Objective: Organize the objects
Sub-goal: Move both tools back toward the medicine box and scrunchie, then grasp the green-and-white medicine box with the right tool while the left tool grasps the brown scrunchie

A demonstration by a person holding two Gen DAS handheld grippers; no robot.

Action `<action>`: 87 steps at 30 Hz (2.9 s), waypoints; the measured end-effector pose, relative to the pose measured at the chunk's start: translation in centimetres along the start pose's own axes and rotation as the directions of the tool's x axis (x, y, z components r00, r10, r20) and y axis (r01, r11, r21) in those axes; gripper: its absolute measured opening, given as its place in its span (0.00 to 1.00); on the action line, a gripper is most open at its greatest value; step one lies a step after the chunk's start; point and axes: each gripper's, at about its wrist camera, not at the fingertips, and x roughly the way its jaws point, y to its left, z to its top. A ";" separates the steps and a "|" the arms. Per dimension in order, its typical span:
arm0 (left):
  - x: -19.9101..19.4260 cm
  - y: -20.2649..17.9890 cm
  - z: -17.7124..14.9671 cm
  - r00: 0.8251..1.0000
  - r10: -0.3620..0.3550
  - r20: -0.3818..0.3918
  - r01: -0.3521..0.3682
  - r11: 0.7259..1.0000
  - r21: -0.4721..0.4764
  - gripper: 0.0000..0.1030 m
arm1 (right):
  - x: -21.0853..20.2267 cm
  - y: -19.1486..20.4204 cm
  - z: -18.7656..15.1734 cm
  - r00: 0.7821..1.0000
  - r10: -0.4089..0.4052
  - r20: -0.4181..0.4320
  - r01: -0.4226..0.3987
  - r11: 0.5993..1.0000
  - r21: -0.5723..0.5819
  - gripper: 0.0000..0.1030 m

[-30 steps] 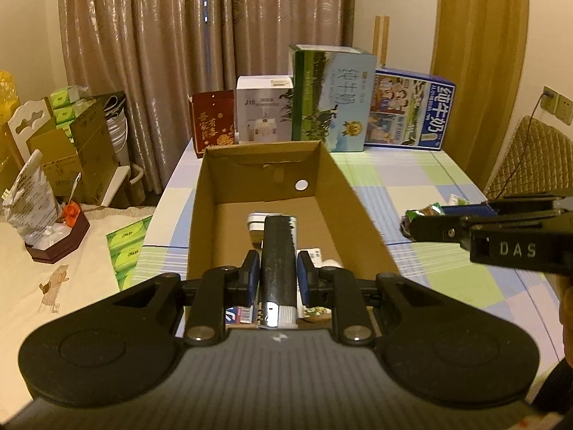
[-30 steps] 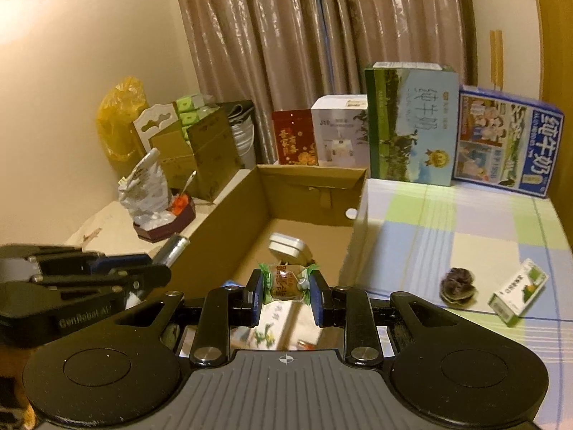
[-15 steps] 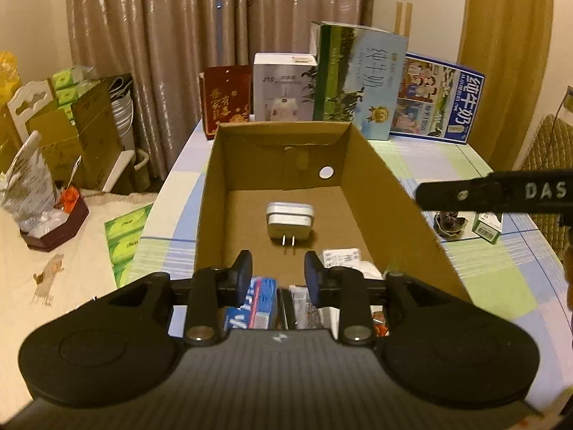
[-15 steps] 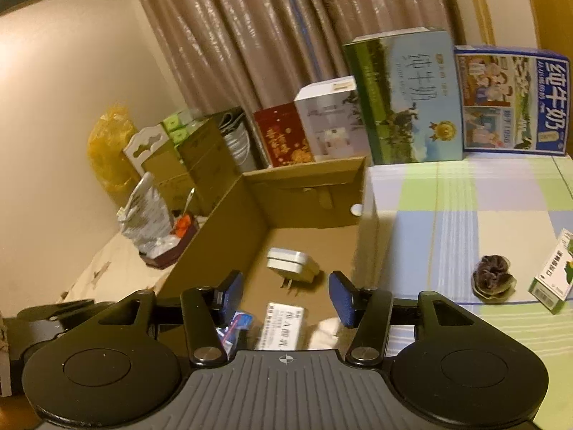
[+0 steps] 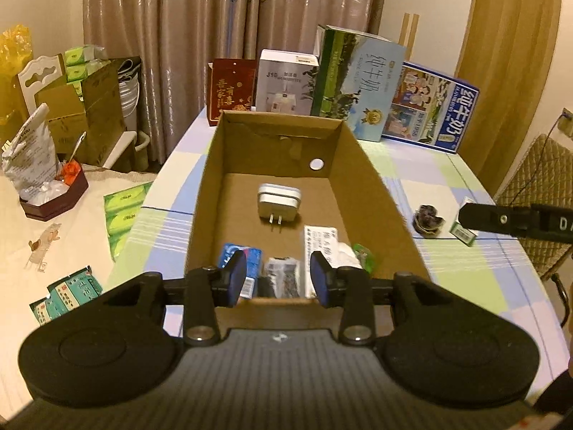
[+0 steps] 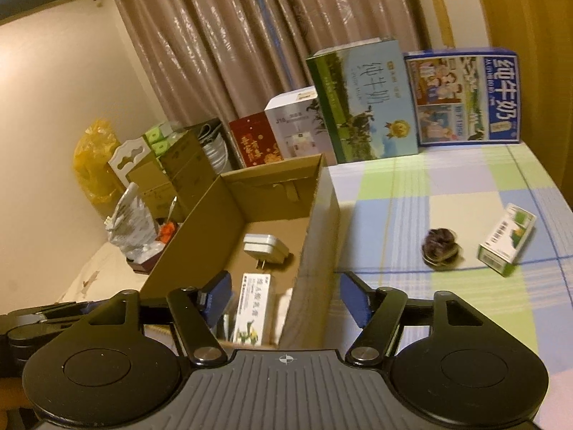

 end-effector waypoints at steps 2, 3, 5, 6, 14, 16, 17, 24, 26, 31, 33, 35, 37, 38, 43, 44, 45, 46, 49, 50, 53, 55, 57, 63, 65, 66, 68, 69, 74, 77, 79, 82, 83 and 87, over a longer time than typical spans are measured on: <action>-0.8 -0.4 -0.2 1.000 -0.006 0.000 0.006 1.000 -0.002 0.35 | -1.0 0.1 -0.3 1.000 -0.006 -0.004 0.006 1.000 -0.004 0.68; -1.2 -0.6 -0.3 1.000 -0.009 0.001 0.009 1.000 -0.004 0.38 | -1.4 0.1 -0.4 1.000 -0.009 -0.005 0.009 1.000 -0.007 0.70; -2.0 -1.0 -0.5 1.000 -0.011 0.005 0.011 1.000 -0.005 0.42 | -2.5 0.0 -0.7 1.000 -0.018 -0.004 0.018 1.000 -0.014 0.72; -2.3 -1.2 -0.6 1.000 -0.012 0.005 0.012 1.000 -0.009 0.46 | -3.1 0.0 -0.9 1.000 -0.024 -0.006 0.024 1.000 -0.021 0.74; -4.1 -3.6 -0.8 0.999 -0.037 0.012 0.037 0.999 0.007 0.69 | -7.4 -2.2 -1.9 0.996 -0.082 0.028 0.082 0.996 0.016 0.88; -4.4 -4.5 -0.7 0.999 -0.047 0.023 0.046 0.999 0.016 0.74 | -8.6 -3.2 -2.2 0.994 -0.106 0.037 0.105 0.994 0.026 0.91; -4.5 -5.0 -0.7 0.998 -0.053 0.027 0.053 0.998 0.018 0.78 | -9.1 -3.8 -2.2 0.992 -0.119 0.042 0.118 0.992 0.034 0.91; -4.1 -9.2 -0.1 0.991 -0.130 0.040 0.128 0.991 0.049 0.92 | -12.7 -8.3 -2.4 0.973 -0.218 0.074 0.210 0.972 0.110 0.95; -3.6 -10.8 0.1 0.988 -0.150 0.032 0.147 0.986 0.075 0.95 | -13.4 -9.5 -2.2 0.967 -0.240 0.083 0.229 0.966 0.123 0.96; -1.8 -14.7 0.5 0.983 -0.184 0.023 0.180 0.975 0.127 0.99 | -14.2 -12.3 -1.4 0.954 -0.284 0.098 0.268 0.952 0.146 0.98; -1.0 -16.1 0.6 0.981 -0.193 0.015 0.189 0.971 0.145 0.99 | -14.1 -13.6 -1.2 0.951 -0.295 0.097 0.278 0.948 0.157 0.98; -0.2 -17.4 0.8 0.979 -0.202 0.016 0.196 0.966 0.170 0.99 | -14.0 -14.8 -0.9 0.948 -0.303 0.097 0.285 0.944 0.164 0.98; 0.9 -18.7 1.0 0.977 -0.214 0.012 0.208 0.960 0.190 0.99 | -13.5 -15.9 -0.7 0.947 -0.309 0.091 0.291 0.942 0.169 0.98; 1.6 -19.2 1.1 0.976 -0.220 0.009 0.214 0.957 0.196 0.99 | -13.2 -16.5 -0.5 0.947 -0.309 0.086 0.292 0.941 0.170 0.98; 5.4 -21.8 1.2 0.979 -0.204 0.000 0.198 0.953 0.227 0.99 | -11.5 -18.9 0.1 0.951 -0.305 0.061 0.293 0.945 0.146 0.98; 6.2 -22.2 1.2 0.980 -0.200 -0.005 0.196 0.953 0.229 0.99 | -11.0 -19.3 0.2 0.951 -0.305 0.057 0.295 0.946 0.138 0.98; 7.0 -22.5 1.1 0.981 -0.195 -0.008 0.191 0.954 0.231 0.99 | -10.4 -19.8 0.3 0.950 -0.307 0.052 0.298 0.946 0.131 0.98; 7.8 -22.9 1.0 0.982 -0.190 -0.010 0.187 0.954 0.233 0.98 | -9.9 -20.2 0.4 0.950 -0.309 0.047 0.301 0.945 0.124 0.98; 10.6 -23.8 0.6 0.985 -0.169 -0.022 0.169 0.957 0.237 0.96 | -7.9 -21.6 0.8 0.950 -0.311 0.029 0.307 0.945 0.110 0.98; 11.6 -24.1 0.5 0.987 -0.158 -0.029 0.161 0.957 0.242 0.93 | -7.3 -22.1 1.0 0.950 -0.312 0.022 0.308 0.946 0.104 0.98; 14.2 -24.7 0.2 0.990 -0.134 -0.050 0.143 0.958 0.247 0.90 | -5.1 -23.3 1.1 0.951 -0.310 0.001 0.308 0.947 0.087 0.95; 15.7 -25.1 0.1 0.991 -0.125 -0.056 0.136 0.957 0.256 0.88 | -3.8 -24.0 1.2 0.953 -0.303 -0.013 0.303 0.950 0.080 0.91; 17.1 -25.5 0.0 0.993 -0.109 -0.053 0.119 0.956 0.269 0.88 | -2.2 -24.8 1.4 0.954 -0.298 -0.028 0.299 0.951 0.075 0.89; 20.2 -25.9 -0.4 0.995 -0.080 -0.055 0.093 0.950 0.297 0.88 | 2.9 -27.3 2.2 0.964 -0.254 -0.073 0.262 0.957 0.127 0.89; 20.9 -25.8 -0.7 0.996 -0.074 -0.050 0.086 0.948 0.307 0.88 | 4.6 -28.2 2.7 0.965 -0.246 -0.088 0.257 0.953 0.158 0.89; 21.2 -25.7 -0.9 0.996 -0.072 -0.050 0.084 0.946 0.312 0.88 | 5.5 -28.5 2.9 0.965 -0.243 -0.093 0.256 0.952 0.165 0.89; 21.8 -25.7 -1.2 0.996 -0.066 -0.054 0.080 0.944 0.320 0.88 | 7.1 -28.8 3.3 0.966 -0.238 -0.103 0.252 0.954 0.162 0.89; 22.1 -25.7 -1.3 0.996 -0.065 -0.056 0.080 0.943 0.324 0.88 | 7.9 -28.8 3.6 0.965 -0.240 -0.108 0.255 0.954 0.155 0.89; 23.3 -25.7 -1.6 0.997 -0.056 -0.055 0.071 0.942 0.327 0.88 | 11.2 -29.0 4.1 0.954 -0.263 -0.144 0.281 0.952 0.123 0.89; 24.0 -25.5 -1.5 0.997 -0.047 -0.056 0.062 0.950 0.306 0.88 | 12.7 -29.2 4.1 0.945 -0.286 -0.161 0.305 0.946 0.111 0.89; 24.3 -25.5 -1.5 0.998 -0.040 -0.053 0.054 0.952 0.302 0.88 | 13.6 -29.5 4.2 0.936 -0.303 -0.176 0.323 0.941 0.098 0.89; 24.5 -25.5 -1.6 0.998 -0.041 -0.051 0.054 0.953 0.298 0.88 | 14.4 -29.8 4.2 0.937 -0.293 -0.192 0.311 0.948 0.073 0.82; 24.6 -25.4 -1.6 0.998 -0.044 -0.054 0.058 0.953 0.296 0.88 | 14.4 -29.8 4.2 0.941 -0.278 -0.195 0.294 0.954 0.056 0.79; 25.2 -25.6 -1.7 0.997 -0.048 -0.064 0.065 0.950 0.304 0.88 | 12.9 -29.5 3.7 0.946 -0.256 -0.198 0.256 0.966 -0.029 0.57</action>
